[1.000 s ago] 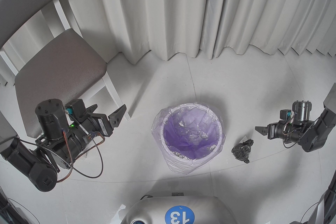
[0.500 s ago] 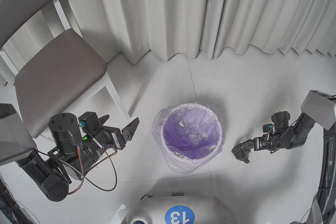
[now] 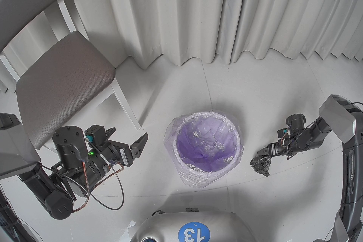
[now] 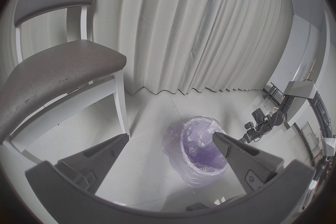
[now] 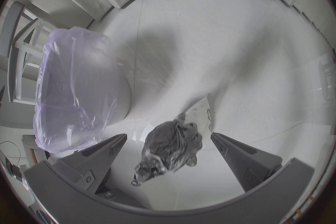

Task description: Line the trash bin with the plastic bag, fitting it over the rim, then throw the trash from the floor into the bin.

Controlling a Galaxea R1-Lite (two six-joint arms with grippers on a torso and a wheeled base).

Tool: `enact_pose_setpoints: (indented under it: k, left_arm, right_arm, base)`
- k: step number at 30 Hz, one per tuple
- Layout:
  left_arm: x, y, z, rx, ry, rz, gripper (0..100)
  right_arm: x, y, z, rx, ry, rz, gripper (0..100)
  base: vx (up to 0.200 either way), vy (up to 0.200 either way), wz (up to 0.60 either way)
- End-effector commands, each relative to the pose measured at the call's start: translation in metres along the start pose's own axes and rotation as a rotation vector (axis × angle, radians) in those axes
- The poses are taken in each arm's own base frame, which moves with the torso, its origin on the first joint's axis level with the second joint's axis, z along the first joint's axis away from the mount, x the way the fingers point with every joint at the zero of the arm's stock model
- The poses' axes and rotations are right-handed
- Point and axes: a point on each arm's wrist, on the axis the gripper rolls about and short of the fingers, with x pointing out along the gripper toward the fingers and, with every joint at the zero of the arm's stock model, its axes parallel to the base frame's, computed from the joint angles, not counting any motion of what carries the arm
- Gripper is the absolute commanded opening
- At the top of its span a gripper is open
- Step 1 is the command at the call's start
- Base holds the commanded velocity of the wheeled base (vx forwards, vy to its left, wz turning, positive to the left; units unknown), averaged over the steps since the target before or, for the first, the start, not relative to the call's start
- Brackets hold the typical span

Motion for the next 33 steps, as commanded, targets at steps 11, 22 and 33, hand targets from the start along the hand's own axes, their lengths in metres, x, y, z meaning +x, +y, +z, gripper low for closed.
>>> enact_pose_setpoints:
  k: [11,22,33]
  left_arm:
    - [0.010,0.001,-0.017,0.002,0.018,0.014,100]
    - [0.016,0.003,-0.033,0.001,0.031,0.021,100]
    - [0.017,0.001,-0.032,0.004,0.021,0.015,100]
  right_arm:
    - [0.024,-0.005,0.034,0.023,0.048,-0.001,100]
    - [0.026,0.008,0.037,0.013,0.241,0.018,100]
    - [0.027,0.011,0.040,-0.002,0.284,0.025,0]
  base:
    - [0.000,0.000,0.00]
    - [0.000,0.000,0.00]
    - [0.000,0.000,0.00]
